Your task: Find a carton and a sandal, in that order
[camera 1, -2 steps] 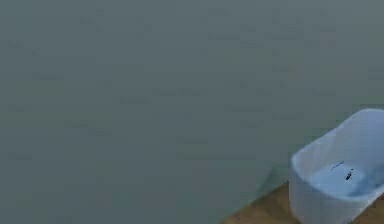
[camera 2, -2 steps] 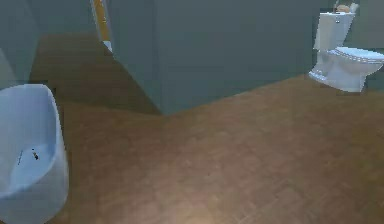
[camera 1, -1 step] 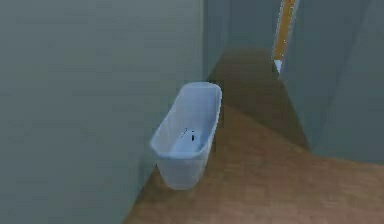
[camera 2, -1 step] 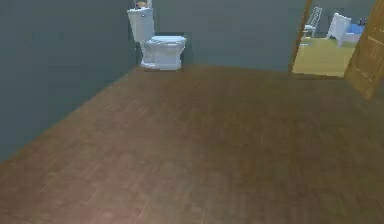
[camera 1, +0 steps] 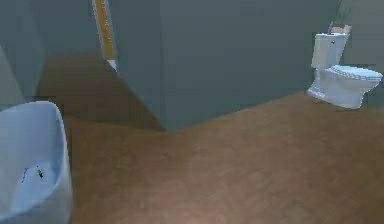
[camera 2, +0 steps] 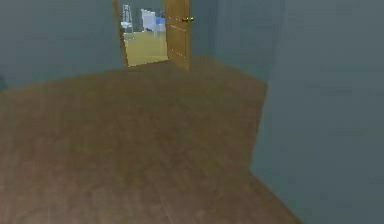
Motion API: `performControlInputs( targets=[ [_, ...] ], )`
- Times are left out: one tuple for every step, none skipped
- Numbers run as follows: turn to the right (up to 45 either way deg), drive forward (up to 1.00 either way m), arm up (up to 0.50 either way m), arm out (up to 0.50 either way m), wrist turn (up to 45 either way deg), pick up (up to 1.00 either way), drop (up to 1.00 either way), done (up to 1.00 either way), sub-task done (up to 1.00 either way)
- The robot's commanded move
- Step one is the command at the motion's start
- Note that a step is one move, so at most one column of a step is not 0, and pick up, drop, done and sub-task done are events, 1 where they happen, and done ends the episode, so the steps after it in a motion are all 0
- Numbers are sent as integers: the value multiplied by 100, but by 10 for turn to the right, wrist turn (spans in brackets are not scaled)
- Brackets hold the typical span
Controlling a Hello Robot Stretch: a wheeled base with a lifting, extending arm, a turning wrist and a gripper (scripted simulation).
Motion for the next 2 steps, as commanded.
performControlInputs(
  targets=[
    [450, 0, 0, 0, 0, 0, 0, 0, 0],
    [300, 0, 0, 0, 0, 0, 0, 0, 0]
  ],
)
